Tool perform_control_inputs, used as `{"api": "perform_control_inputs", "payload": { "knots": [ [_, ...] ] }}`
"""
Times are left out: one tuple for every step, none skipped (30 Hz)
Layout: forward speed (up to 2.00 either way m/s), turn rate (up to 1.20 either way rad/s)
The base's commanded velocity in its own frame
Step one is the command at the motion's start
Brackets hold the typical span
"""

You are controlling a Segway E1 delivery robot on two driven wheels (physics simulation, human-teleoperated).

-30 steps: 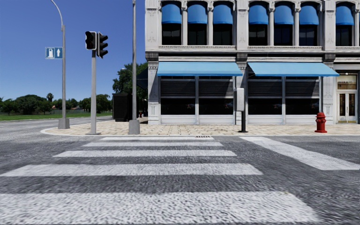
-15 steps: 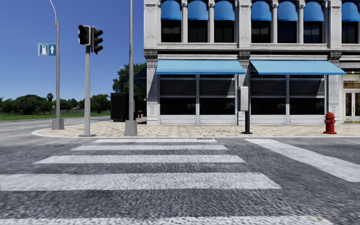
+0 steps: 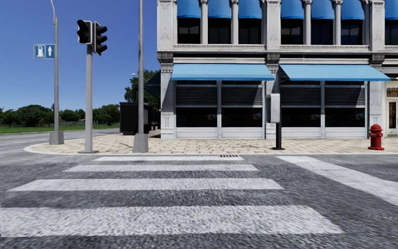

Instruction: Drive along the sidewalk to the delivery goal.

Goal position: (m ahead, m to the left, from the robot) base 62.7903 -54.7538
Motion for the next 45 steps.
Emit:
{"api": "perform_control_inputs", "payload": {
  "knots": [
    [0.83,0.0],
    [0.83,0.0],
    [0.83,0.0],
    [0.83,0.0],
    [0.83,0.0],
    [0.83,0.0],
    [0.83,0.0],
    [0.83,0.0],
    [0.83,0.0],
    [0.86,0.0],
    [1.17,0.0],
    [1.67,0.0],
    [1.82,0.0],
    [1.86,0.0],
    [1.87,0.0],
    [1.87,0.0],
    [1.87,0.0],
    [1.87,0.0],
    [1.89,0.0],
    [1.89,0.0],
    [1.9,0.0],
    [1.9,0.0],
    [1.9,0.0],
    [1.9,0.0],
    [1.9,0.0],
    [1.9,0.0],
    [1.91,0.0],
    [1.91,0.0],
    [1.91,0.0],
    [1.91,0.0],
    [1.91,0.0],
    [1.91,0.0],
    [1.91,0.0],
    [1.91,0.0],
    [1.91,0.0],
    [1.91,0.0],
    [1.91,0.0],
    [1.91,0.0],
    [1.92,0.0],
    [1.92,0.0],
    [1.92,0.0],
    [1.92,0.0],
    [1.92,0.0],
    [1.92,0.0],
    [1.92,0.0]
  ]
}}
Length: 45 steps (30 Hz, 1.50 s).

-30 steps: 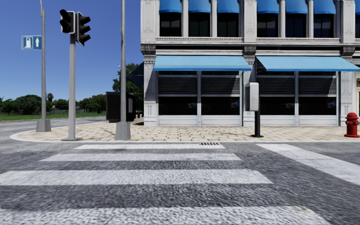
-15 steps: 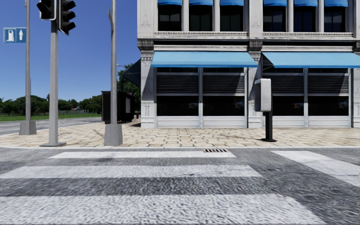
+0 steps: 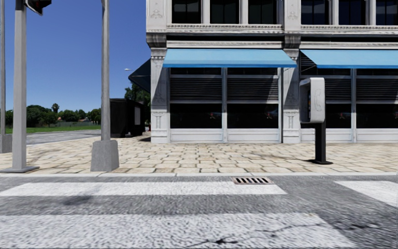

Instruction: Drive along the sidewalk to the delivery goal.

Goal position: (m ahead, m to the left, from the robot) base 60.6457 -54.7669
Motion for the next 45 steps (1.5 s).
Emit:
{"api": "perform_control_inputs", "payload": {
  "knots": [
    [1.92,0.0],
    [1.92,0.0],
    [1.92,0.0],
    [1.92,0.0],
    [1.92,0.0],
    [1.92,0.0],
    [1.92,0.0],
    [1.92,0.0],
    [1.92,0.0],
    [1.92,0.0],
    [1.92,0.0],
    [1.92,0.0],
    [1.92,0.0],
    [1.92,0.0],
    [1.92,0.0],
    [1.92,0.0],
    [1.92,0.0],
    [1.92,0.0],
    [1.92,0.0],
    [1.92,0.0],
    [1.92,0.0],
    [1.92,0.0],
    [1.92,0.0],
    [1.92,0.0],
    [1.92,0.0],
    [1.92,0.0],
    [1.92,0.0],
    [1.92,0.0],
    [1.92,0.0],
    [1.92,0.0],
    [1.92,0.0],
    [1.92,0.0],
    [1.93,0.0],
    [1.93,0.0],
    [1.93,0.0],
    [1.93,0.0],
    [1.93,0.07],
    [1.93,0.15],
    [1.93,0.15],
    [1.93,0.24],
    [1.93,0.33],
    [1.93,0.47],
    [1.93,0.47],
    [1.93,0.64],
    [1.93,0.77]
  ]
}}
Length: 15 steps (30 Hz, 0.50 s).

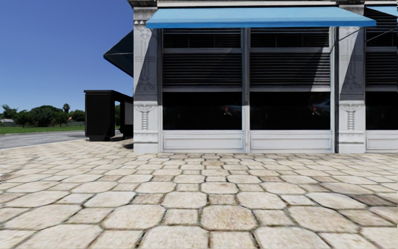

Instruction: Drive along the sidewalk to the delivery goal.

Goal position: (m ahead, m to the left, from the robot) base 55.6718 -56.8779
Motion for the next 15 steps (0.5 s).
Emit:
{"api": "perform_control_inputs", "payload": {
  "knots": [
    [1.93,0.86],
    [1.93,0.93],
    [1.93,1.01],
    [1.93,1.05],
    [1.93,1.06],
    [1.93,1.06],
    [1.93,1.06],
    [1.93,1.06],
    [1.93,1.06],
    [1.93,1.06],
    [1.93,1.06],
    [1.93,1.06],
    [1.93,1.06],
    [1.93,1.04],
    [1.93,0.98]
  ]
}}
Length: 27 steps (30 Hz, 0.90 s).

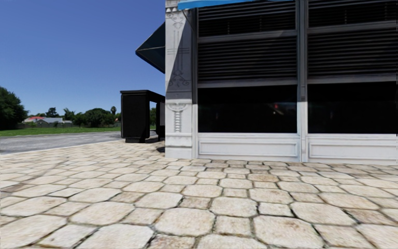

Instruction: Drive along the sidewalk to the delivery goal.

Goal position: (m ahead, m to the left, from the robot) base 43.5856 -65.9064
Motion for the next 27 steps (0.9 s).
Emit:
{"api": "perform_control_inputs", "payload": {
  "knots": [
    [1.93,0.96],
    [1.93,0.96],
    [1.93,0.96],
    [1.93,0.96],
    [1.93,0.96],
    [1.93,0.96],
    [1.93,0.96],
    [1.93,1.0],
    [1.93,1.1],
    [1.93,1.2],
    [1.93,1.2],
    [1.93,1.2],
    [1.93,1.2],
    [1.93,1.2],
    [1.93,1.2],
    [1.93,1.2],
    [1.93,1.2],
    [1.93,1.2],
    [1.93,1.17],
    [1.93,0.68],
    [1.93,0.24],
    [1.93,0.24],
    [1.93,0.0],
    [1.91,0.0],
    [1.88,0.0],
    [1.87,0.0],
    [1.82,0.0]
  ]
}}
